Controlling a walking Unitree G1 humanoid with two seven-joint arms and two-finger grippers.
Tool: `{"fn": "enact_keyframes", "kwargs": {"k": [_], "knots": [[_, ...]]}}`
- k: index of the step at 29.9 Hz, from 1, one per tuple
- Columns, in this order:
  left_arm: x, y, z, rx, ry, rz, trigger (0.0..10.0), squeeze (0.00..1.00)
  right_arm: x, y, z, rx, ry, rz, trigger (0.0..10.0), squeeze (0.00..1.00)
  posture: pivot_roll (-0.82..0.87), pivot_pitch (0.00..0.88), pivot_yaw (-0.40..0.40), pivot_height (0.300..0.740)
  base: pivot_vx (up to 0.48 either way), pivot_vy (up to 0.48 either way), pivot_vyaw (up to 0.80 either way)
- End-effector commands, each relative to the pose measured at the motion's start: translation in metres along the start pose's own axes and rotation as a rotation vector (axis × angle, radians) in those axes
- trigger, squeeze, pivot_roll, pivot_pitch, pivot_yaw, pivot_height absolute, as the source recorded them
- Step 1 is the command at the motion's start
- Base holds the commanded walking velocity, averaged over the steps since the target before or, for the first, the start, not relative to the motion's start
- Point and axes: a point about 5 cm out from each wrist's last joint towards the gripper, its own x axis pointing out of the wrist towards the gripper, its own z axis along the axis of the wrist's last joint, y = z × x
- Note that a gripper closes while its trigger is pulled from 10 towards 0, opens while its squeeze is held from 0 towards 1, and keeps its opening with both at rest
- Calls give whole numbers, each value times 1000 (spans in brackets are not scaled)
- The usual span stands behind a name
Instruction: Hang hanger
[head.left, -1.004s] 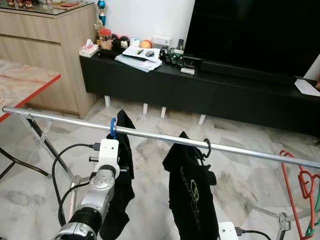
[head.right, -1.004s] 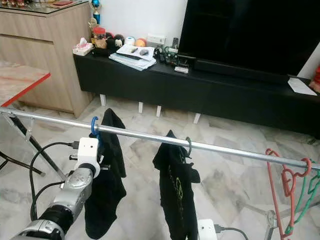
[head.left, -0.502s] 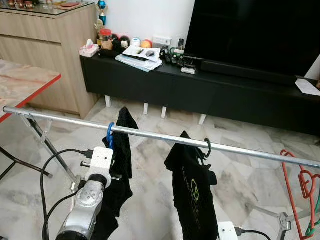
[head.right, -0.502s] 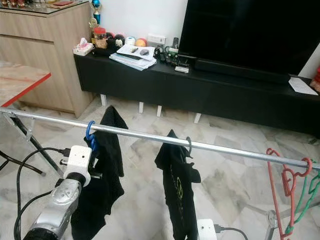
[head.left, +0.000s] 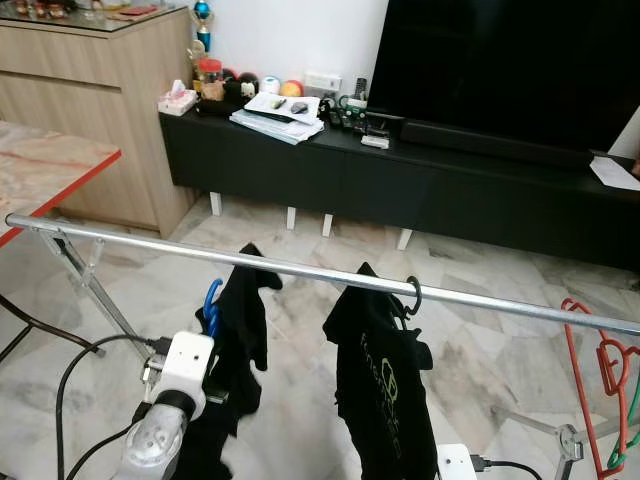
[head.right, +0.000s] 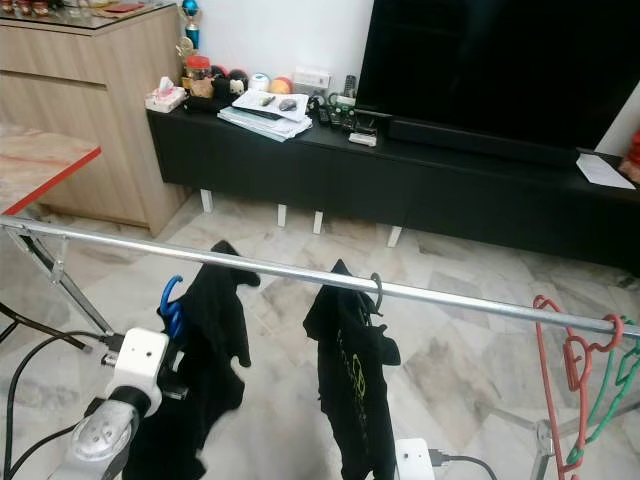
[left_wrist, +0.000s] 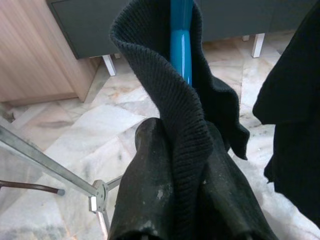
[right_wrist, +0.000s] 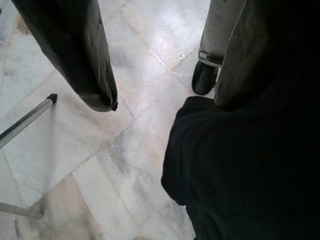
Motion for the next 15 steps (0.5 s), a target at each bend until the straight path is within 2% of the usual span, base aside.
{"fn": "enact_keyframes", "kwargs": {"k": [1, 7, 15], "knots": [[-2, -1, 11, -6, -48, -12, 10000, 0, 0, -5, -3, -3, 4, -13, 10000, 0, 142, 0, -82, 740, 0, 0, 0], [-10, -5, 2, 6, -7, -37, 10000, 0, 0, -5, -4, -4, 6, -14, 10000, 0, 142, 0, -75, 740, 0, 0, 0], [-15, -11, 0, -30, 5, -73, 10000, 0, -1, -5, -5, 0, 7, -14, 10000, 0, 148, 0, -72, 740, 0, 0, 0]]}}
